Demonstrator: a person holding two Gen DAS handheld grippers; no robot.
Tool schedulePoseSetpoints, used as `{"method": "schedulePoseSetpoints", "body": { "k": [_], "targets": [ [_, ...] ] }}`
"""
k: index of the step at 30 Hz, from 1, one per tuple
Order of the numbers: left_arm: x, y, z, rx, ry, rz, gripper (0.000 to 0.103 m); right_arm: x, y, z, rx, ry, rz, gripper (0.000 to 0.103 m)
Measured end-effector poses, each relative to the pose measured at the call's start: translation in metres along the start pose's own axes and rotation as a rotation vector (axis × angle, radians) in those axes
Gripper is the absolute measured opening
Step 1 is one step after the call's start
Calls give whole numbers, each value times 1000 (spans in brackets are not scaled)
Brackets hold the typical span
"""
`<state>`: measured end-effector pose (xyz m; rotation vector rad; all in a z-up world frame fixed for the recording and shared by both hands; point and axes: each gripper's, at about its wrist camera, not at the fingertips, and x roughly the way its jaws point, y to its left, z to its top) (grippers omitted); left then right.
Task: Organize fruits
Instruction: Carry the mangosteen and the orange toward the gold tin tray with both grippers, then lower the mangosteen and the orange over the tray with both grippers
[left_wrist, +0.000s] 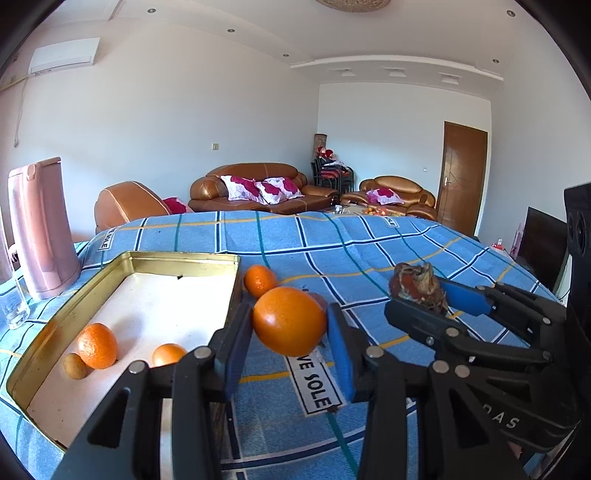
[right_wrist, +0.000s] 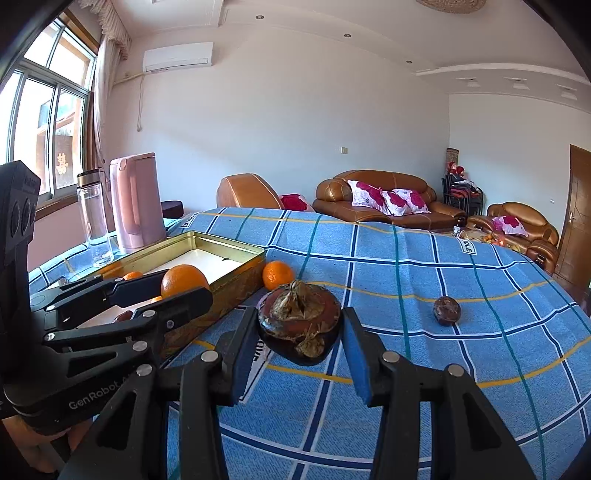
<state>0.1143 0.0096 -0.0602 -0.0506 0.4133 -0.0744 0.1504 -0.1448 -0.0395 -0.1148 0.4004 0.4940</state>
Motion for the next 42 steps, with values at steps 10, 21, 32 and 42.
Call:
{"method": "schedulePoseSetpoints", "body": {
  "k": [10,21,32,42],
  "targets": [
    [-16,23,1,-2,-7,45,42,3,27,11,-30,-13,45,47],
    [-24,61,-3,-38,6,126,42,11,52,21,-50,-18,102,47],
    [-33,89,-8,-62,15,193,42,21,78,23,-71,-9,161,47],
    [-37,123,-11,-100,34,255,42,30,108,24,-109,7,219,47]
  ]
}}
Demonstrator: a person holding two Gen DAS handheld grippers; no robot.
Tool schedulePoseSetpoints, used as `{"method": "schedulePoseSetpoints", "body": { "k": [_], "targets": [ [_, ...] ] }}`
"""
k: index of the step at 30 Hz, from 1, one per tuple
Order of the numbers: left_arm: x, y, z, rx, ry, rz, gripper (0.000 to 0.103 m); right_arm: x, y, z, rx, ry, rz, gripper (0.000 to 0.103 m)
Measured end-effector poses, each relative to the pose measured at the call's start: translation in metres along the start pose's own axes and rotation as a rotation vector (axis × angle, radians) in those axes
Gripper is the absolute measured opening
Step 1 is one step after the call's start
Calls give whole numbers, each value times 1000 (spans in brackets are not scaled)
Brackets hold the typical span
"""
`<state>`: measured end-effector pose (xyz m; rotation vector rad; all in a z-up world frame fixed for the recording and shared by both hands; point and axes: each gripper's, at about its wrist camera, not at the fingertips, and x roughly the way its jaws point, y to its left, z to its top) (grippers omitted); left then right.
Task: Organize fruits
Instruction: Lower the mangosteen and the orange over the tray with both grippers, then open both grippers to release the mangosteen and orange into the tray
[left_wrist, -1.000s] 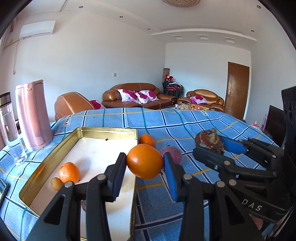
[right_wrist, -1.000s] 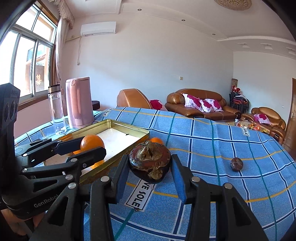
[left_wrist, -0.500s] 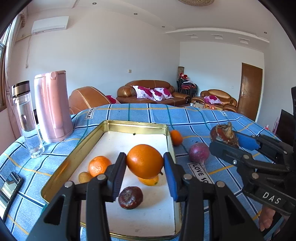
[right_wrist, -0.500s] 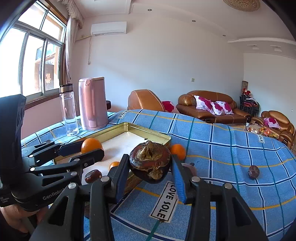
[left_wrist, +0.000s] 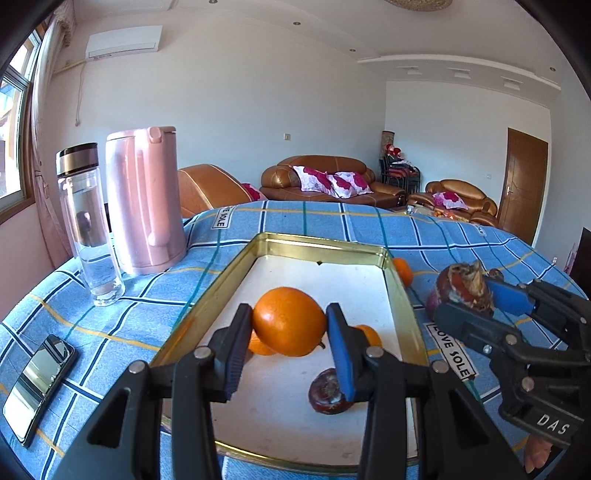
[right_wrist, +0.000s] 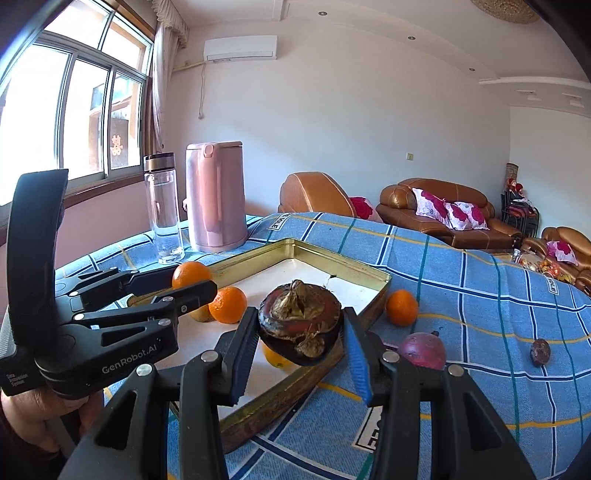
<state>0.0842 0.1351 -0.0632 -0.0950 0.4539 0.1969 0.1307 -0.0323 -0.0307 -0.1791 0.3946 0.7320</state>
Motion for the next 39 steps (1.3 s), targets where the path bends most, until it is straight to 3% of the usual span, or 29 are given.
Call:
{"method": "schedulePoseSetpoints", "body": {
  "k": [15,39],
  "targets": [
    [11,38,-7,-21,57,87,42,25,30,-6,-46,68,63,47],
    [19,47,-8,-18,121,96,43,51,42,-14,-85,213,125,47]
  ]
}}
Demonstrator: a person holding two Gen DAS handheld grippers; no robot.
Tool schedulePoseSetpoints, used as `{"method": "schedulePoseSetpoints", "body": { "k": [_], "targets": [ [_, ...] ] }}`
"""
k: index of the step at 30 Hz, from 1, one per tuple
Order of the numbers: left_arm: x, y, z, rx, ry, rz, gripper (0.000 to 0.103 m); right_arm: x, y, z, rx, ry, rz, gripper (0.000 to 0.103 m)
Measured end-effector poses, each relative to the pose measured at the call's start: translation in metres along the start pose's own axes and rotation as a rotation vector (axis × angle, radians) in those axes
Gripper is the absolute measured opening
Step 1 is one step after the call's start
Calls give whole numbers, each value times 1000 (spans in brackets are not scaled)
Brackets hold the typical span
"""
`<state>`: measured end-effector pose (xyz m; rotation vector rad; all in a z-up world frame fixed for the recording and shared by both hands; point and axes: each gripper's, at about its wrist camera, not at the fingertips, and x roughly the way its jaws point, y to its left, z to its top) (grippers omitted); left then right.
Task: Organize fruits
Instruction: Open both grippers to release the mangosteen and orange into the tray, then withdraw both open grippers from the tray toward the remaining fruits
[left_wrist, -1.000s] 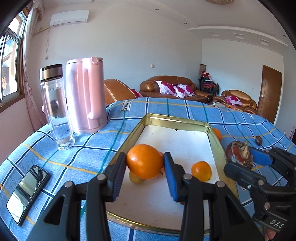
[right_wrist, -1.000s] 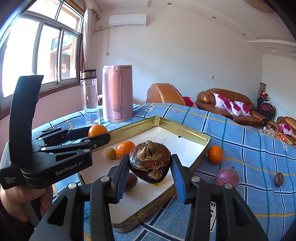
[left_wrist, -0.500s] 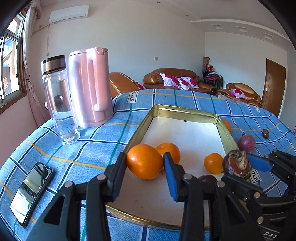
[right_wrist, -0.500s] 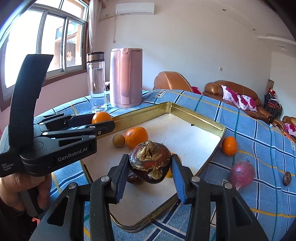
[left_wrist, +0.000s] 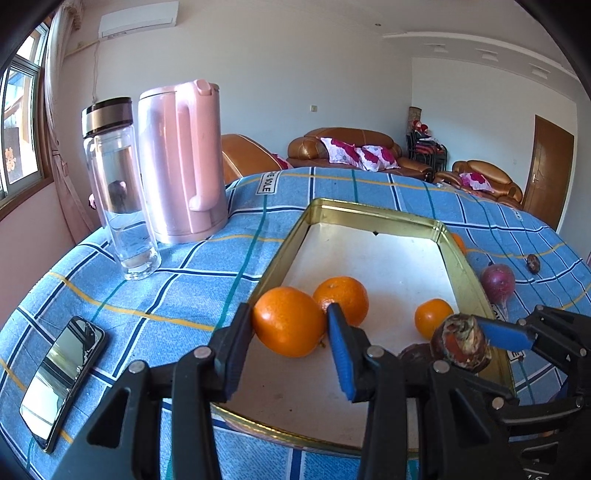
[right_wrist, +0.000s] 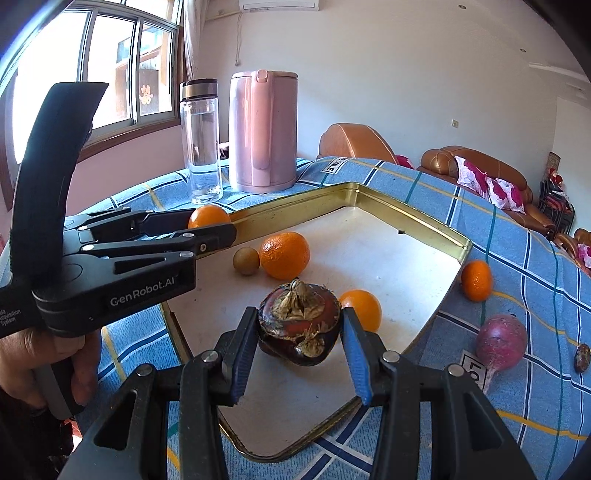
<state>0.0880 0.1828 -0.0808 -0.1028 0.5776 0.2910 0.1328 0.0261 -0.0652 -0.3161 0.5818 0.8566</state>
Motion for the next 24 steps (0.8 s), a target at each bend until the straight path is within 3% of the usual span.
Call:
{"method": "schedulePoseSetpoints", "body": {
  "k": [3,5,7,16,24],
  "targets": [
    [-2,-1,0,2,-9,21,47,2,1,0,-6,10,8,47],
    [-3,-1,-1,1,-16,29,60,1,1,0,-3,5,7,48],
    [-5,-1,-1,-10,-25,39,72,-1,-2,-1,9,-9,13,57],
    [-18,-16,1,-48,-85,-39,91,-37,-26,-10,47,-98,-52,61],
    [-26,-35,27,-14,-159,-56,100,-66,-108,-22,239,-90,-264,64]
  ]
}}
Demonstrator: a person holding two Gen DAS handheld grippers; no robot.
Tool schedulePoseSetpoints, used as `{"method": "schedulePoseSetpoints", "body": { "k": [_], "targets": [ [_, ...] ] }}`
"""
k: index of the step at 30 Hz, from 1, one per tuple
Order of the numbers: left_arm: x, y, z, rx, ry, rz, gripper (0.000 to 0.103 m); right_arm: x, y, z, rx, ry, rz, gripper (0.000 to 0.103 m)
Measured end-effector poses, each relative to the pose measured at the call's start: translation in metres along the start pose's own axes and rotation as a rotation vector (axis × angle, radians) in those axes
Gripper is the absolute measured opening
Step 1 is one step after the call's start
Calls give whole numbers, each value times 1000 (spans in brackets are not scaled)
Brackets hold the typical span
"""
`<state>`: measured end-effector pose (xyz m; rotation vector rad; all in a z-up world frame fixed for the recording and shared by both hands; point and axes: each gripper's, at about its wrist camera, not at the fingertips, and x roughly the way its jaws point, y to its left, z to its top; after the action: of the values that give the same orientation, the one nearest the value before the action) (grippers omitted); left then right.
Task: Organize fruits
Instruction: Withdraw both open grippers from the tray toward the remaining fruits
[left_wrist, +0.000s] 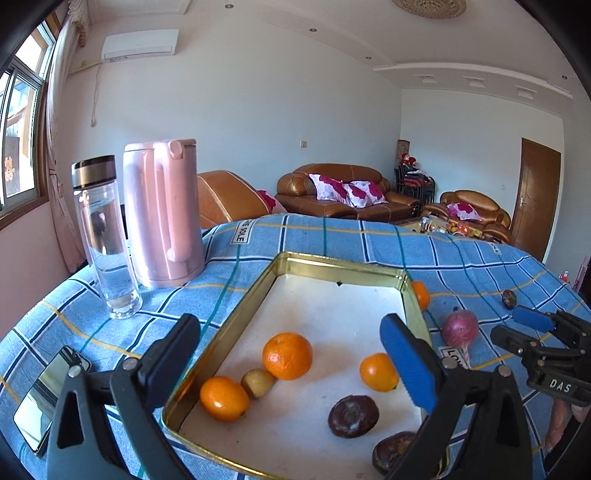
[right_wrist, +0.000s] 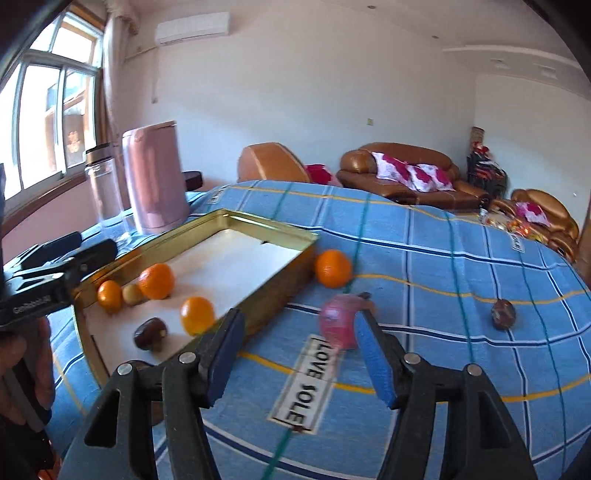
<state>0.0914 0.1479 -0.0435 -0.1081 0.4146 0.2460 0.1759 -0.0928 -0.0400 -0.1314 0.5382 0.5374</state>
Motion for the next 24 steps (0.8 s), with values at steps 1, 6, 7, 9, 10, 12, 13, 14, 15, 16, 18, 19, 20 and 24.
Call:
{"method": "schedulePoseSetpoints", "body": {
  "k": [1,6,7,9,10,12,13,14,15,16,18,19,20,24],
  "targets": [
    [1,-2,3,-2,-6,-2,102,-1,-11,0,25,3,-21,64],
    [14,-9,14,17,-8,9,103,-18,-63,-8,132,-6,-113,64],
    [17,-8,15,19,-9,23,103,-23,-72,-11,149,-6,-129,64],
    [22,1,15,13,-8,44,103,-33,-90,-17,175,-8,-167,65],
    [24,6,14,7,-6,55,103,-38,-99,-20,185,-11,-180,65],
    [29,15,13,1,5,74,103,-48,-114,-26,204,-15,-209,66],
    [32,19,12,-2,13,76,103,-52,-121,-29,213,-19,-218,67],
    [35,23,11,-5,23,76,103,-56,-127,-31,223,-22,-225,67],
    [35,26,12,-6,26,76,103,-58,-133,-33,233,-23,-233,67],
    [35,28,12,-5,20,81,103,-60,-138,-34,243,-26,-243,67],
    [36,31,13,5,10,95,103,-64,-147,-37,264,-35,-257,67],
    [39,31,13,13,16,94,103,-65,-150,-38,273,-35,-255,67],
    [43,32,13,18,24,94,103,-65,-152,-39,277,-33,-251,67],
    [52,35,12,18,37,92,103,-67,-156,-43,284,-46,-251,67]
  ]
}}
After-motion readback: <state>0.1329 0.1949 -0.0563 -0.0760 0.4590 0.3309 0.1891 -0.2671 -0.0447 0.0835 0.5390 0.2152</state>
